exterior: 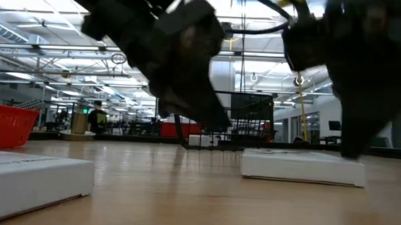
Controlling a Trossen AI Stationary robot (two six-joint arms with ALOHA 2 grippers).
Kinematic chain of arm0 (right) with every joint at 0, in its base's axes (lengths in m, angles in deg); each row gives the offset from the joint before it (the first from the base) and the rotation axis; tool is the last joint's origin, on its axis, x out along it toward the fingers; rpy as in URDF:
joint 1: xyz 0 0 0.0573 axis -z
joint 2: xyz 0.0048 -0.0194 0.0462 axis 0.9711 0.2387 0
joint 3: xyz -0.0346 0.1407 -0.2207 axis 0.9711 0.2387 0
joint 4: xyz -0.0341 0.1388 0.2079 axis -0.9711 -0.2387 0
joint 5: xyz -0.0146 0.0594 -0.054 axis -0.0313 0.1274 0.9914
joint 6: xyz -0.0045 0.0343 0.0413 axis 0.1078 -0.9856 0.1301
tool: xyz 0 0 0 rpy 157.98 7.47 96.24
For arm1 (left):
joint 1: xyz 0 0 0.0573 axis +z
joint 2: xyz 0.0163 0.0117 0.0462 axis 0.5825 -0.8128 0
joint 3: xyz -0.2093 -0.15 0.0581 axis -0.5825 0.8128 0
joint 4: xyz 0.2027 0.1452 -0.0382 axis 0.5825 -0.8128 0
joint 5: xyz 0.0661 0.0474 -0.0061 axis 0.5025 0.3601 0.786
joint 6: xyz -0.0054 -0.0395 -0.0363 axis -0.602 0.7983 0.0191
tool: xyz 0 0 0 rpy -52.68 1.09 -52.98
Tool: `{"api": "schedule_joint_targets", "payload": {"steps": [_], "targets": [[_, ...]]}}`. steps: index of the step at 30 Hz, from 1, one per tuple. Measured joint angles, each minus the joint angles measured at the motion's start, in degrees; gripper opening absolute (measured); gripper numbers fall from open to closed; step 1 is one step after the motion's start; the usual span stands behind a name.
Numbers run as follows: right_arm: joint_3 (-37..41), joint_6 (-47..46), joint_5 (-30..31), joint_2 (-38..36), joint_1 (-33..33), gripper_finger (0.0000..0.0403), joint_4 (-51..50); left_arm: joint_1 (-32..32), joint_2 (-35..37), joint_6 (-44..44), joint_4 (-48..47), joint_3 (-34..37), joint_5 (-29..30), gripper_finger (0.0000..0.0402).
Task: Pick and place items into bin
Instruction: Put the right card reader box into the orange basket
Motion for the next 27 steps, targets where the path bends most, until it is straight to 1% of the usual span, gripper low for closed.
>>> {"api": "schedule_joint_targets", "payload": {"steps": [2,4,7,12,16,20,24,27], "targets": [[2.8,-1.2,0.2,0.0,-0.3,0.0001,1.8,0.5,-1.0,-0.1,-0.6,-0.5,-0.7,0.0011],[4.7,-2.9,0.3,-0.4,-0.6,0.0,3.1,0.6,-2.2,-0.3,0.5,-1.4,-3.1,0.0005],[6.9,-4.1,0.8,-0.4,-0.7,0.0,5.4,0.5,-4.7,-0.3,0.6,-3.5,-5.3,0.0007],[8.5,0.1,1.9,-0.5,0.4,0.0,11.4,0.7,-9.7,0.2,-1.5,-7.6,-7.8,0.001],[8.5,4.0,5.4,-0.5,0.5,0.0,11.7,0.6,-11.8,1.6,-5.8,-10.4,-7.1,0.0005],[8.5,6.5,8.7,-1.0,0.5,0.0,12.6,0.5,-11.4,2.3,-6.7,-10.8,-6.6,0.0014],[8.6,8.6,11.6,-1.8,-0.1,0.0,13.6,0.0,-11.2,2.4,-7.5,-10.6,-6.1,0.0004],[8.7,9.2,16.4,-3.0,-0.6,0.0,11.8,-0.2,-11.0,2.6,-8.6,-10.6,-5.9,0.0009]]}}
